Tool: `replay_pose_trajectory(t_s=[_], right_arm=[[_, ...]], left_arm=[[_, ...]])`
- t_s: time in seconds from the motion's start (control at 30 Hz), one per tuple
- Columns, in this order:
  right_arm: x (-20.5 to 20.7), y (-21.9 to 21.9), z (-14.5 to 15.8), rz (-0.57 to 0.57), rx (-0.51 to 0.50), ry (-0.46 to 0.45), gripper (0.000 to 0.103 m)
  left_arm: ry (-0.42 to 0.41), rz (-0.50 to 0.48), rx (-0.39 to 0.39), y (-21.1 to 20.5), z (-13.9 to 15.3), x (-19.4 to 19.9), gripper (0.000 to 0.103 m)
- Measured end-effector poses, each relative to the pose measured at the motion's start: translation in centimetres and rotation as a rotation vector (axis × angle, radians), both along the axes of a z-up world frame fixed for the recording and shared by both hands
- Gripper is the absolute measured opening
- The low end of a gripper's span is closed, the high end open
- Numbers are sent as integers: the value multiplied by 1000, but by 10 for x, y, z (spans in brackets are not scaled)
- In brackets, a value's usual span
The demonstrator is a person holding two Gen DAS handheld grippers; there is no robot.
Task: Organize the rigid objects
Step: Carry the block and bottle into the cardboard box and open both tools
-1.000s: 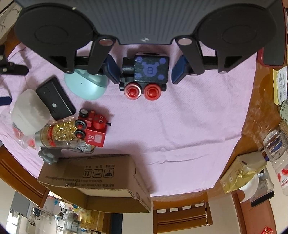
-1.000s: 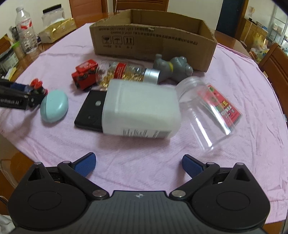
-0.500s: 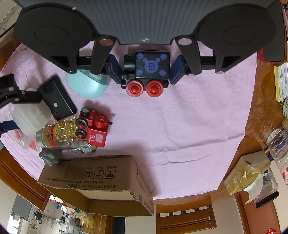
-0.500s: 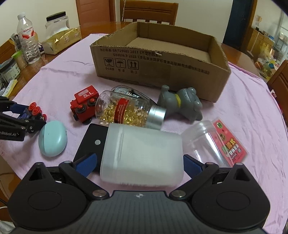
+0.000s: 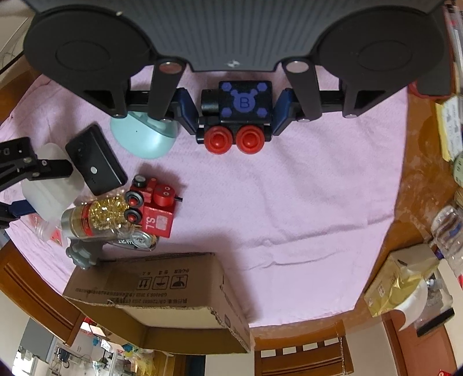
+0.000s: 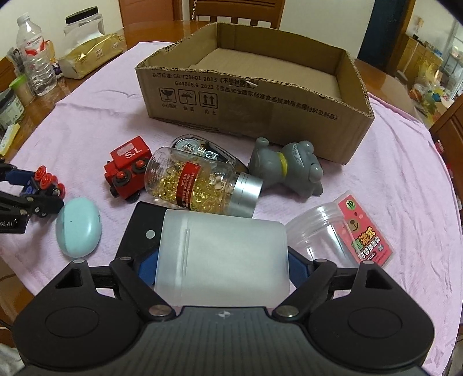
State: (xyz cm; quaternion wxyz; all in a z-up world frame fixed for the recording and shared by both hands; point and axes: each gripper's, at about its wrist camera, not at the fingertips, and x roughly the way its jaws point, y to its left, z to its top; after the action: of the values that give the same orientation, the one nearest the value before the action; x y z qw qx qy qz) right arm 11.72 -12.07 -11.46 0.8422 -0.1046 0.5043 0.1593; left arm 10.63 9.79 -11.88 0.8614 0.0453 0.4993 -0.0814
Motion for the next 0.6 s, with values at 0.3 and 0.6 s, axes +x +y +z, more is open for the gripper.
replay_pose_trajectory(t_s=[0.3, 0.6], right_arm=[[5, -11, 38, 76, 70, -1, 88], [22, -20, 81, 151, 63, -95, 88]], left_arm=[[-21, -93, 0, -8, 53, 18, 52], [-156, -199, -11, -38, 107, 63, 52]])
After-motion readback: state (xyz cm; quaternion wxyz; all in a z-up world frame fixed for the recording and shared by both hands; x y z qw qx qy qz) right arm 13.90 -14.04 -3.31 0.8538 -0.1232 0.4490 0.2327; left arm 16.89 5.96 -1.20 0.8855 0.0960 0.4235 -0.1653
